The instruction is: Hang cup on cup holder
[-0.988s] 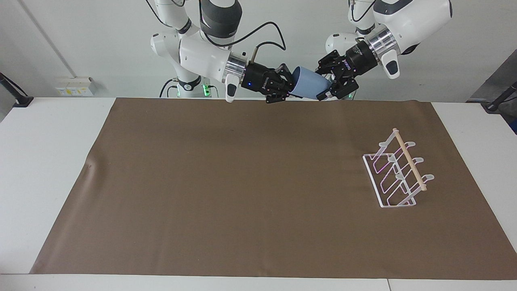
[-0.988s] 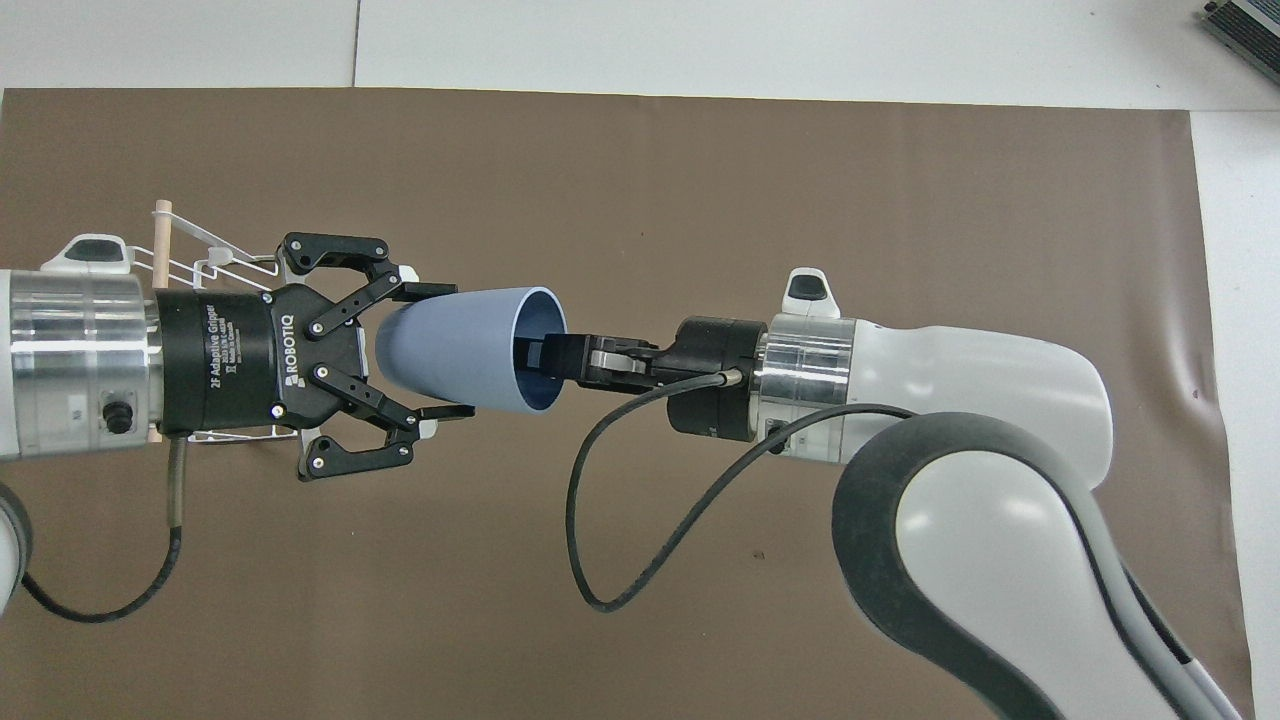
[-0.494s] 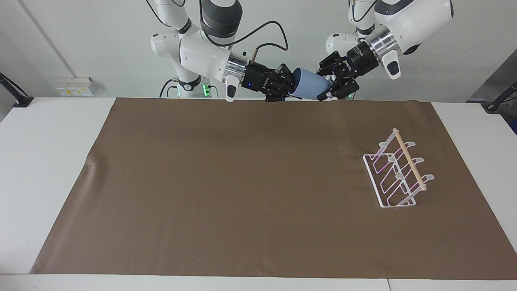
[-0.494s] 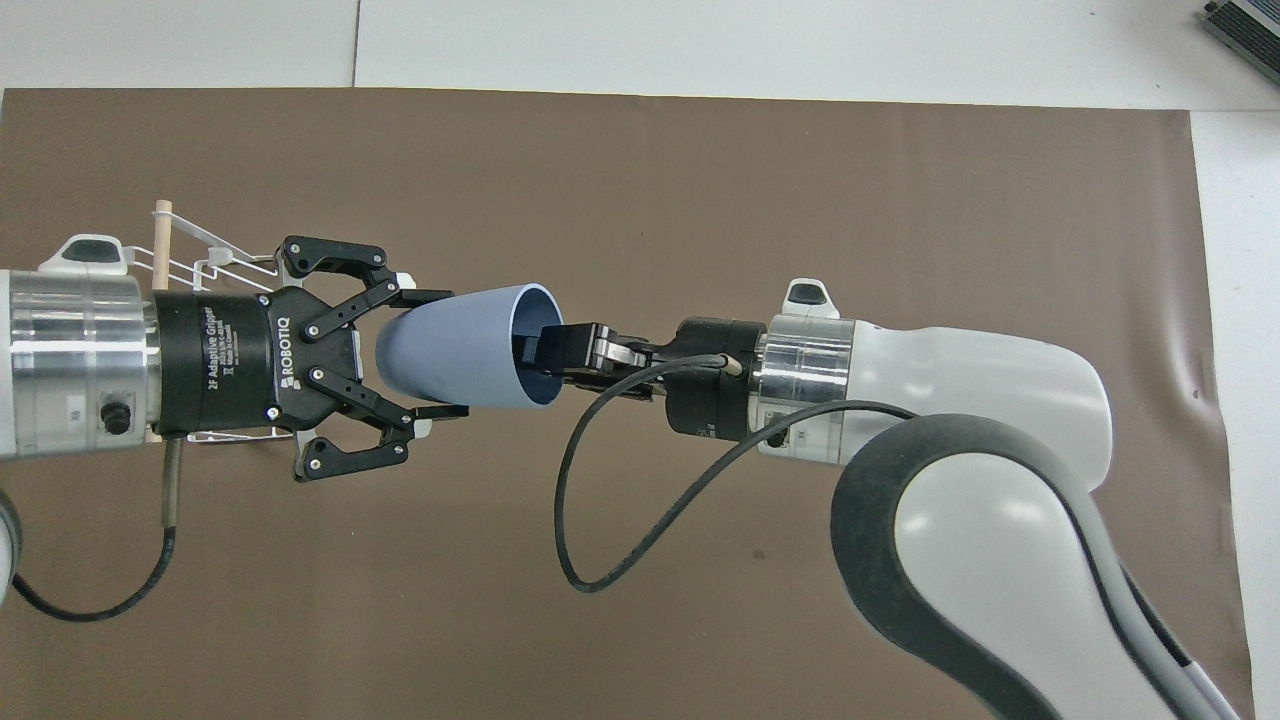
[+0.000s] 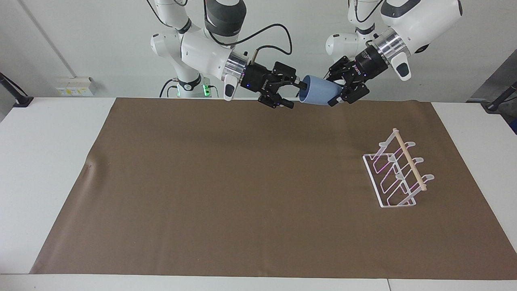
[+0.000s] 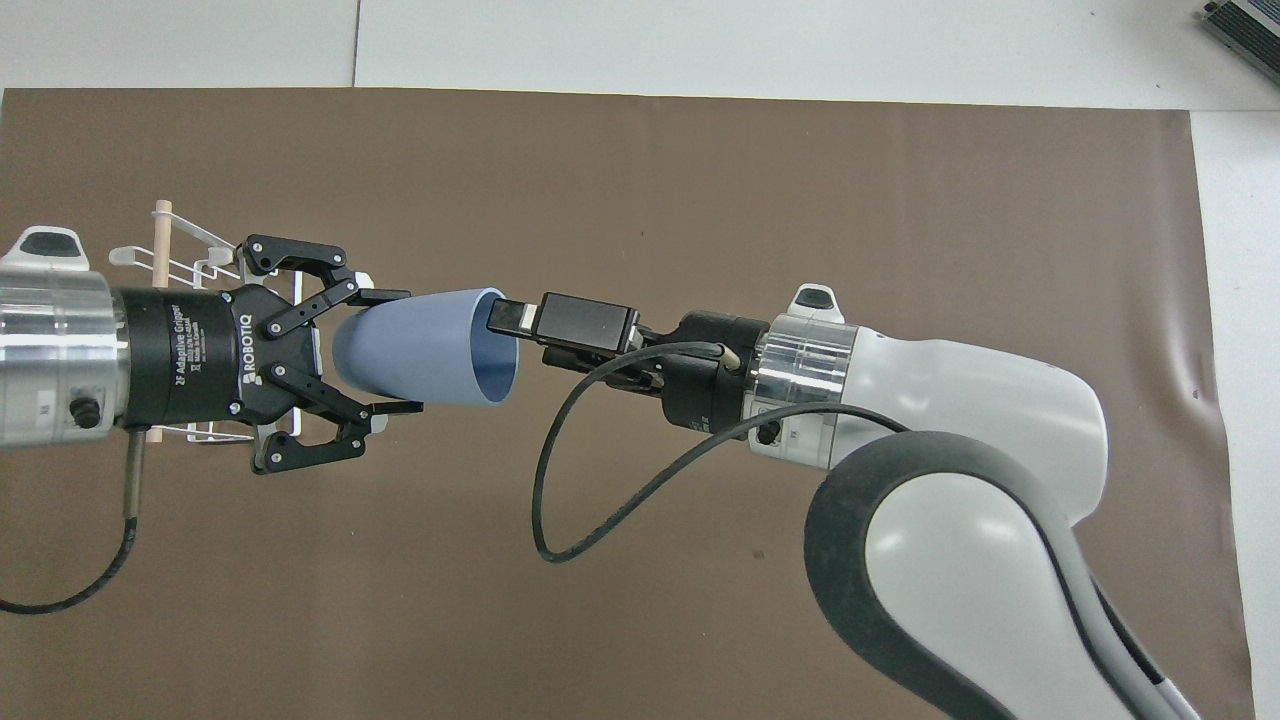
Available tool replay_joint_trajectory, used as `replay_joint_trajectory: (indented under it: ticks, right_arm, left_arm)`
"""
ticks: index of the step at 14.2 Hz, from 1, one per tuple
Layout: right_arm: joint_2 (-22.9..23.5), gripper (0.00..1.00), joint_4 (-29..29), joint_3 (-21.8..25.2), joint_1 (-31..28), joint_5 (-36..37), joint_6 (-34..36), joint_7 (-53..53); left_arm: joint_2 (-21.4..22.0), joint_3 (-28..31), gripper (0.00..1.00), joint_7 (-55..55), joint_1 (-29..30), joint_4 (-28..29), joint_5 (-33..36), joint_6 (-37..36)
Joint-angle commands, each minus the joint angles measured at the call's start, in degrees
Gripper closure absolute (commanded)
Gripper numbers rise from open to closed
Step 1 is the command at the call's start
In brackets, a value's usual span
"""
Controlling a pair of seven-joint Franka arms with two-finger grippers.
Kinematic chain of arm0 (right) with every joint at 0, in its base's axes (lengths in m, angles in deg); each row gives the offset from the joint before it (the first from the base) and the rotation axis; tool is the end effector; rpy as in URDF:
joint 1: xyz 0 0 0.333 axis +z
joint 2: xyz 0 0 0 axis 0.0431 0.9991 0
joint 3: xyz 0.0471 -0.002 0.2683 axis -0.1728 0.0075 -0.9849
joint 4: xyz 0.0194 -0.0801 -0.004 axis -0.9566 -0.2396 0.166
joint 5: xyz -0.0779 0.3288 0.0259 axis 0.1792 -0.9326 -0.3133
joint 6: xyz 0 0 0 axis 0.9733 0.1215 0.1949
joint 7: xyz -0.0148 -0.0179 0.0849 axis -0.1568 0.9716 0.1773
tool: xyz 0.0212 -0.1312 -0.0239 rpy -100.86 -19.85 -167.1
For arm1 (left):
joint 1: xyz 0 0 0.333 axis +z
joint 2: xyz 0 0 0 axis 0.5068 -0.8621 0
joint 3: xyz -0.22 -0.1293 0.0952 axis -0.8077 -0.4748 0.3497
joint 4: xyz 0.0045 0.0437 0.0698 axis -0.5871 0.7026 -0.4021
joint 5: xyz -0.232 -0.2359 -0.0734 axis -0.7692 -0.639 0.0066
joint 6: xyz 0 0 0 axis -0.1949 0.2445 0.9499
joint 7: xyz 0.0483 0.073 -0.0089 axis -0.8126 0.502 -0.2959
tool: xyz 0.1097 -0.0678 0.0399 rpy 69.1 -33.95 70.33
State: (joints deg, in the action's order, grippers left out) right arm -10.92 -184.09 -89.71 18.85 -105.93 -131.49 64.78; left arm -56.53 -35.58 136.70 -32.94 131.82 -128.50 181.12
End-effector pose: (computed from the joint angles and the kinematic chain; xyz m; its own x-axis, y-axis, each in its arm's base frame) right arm 0.4672 0.3212 0.5247 0.9630 -0.2683 -0.0250 -0.1070 -0.2954 -0.9494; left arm 0.4454 -0.1785 0.5695 -0.0065 0.7438 -0.6684 0.9954 0.0685 0.0665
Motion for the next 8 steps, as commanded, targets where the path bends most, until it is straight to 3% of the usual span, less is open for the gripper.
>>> replay_joint_trajectory:
  ticks: [1,5,8]
  right_arm:
    - [-0.54,0.02,-0.69,-0.34,-0.03,-0.53,-1.36,-0.85]
    - [-0.62,0.0,-0.77,-0.34,-0.03,-0.01,-2.85,-0.76]
    - [-0.36,0.01,-1.3,-0.26,-0.21,6.47,-5.49,-0.76]
  left_arm:
    - [0.62,-0.21,1.0,-1.08,0.21,-0.54,8.8,-1.58]
    - [0.0,-2.57,1.0,-3.54,-0.93,-2.38,25.23,-1.05]
    - [-0.09,-3.02,1.0,-8.45,-0.85,-2.39,34.75,0.0]
